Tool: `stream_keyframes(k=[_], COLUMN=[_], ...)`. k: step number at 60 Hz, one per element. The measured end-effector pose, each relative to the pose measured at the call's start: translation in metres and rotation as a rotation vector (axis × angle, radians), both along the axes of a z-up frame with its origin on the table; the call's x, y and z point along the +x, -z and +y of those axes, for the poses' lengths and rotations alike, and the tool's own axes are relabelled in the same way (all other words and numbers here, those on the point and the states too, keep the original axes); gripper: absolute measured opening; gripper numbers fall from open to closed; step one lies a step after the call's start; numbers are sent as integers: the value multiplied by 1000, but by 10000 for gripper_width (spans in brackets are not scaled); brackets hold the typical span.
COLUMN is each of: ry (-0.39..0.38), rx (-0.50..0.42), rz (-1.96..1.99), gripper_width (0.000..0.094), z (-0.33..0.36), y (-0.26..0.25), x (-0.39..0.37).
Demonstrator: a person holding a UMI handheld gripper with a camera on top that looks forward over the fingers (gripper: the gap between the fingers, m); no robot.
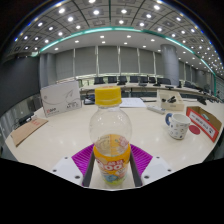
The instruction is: Pour water
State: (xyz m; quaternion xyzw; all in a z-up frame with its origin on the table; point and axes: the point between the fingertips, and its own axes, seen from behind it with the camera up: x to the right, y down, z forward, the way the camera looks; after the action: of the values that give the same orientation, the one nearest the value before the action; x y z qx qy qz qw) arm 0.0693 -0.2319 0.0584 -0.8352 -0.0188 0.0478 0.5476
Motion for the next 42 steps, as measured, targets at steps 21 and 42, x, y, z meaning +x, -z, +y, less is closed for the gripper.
stream_keyframes(k=[21,42], ry=[-34,20], rx=[34,56], rz=[56,916], gripper_width=[405,403], z=[14,83], y=[-24,-159], x=[-7,31])
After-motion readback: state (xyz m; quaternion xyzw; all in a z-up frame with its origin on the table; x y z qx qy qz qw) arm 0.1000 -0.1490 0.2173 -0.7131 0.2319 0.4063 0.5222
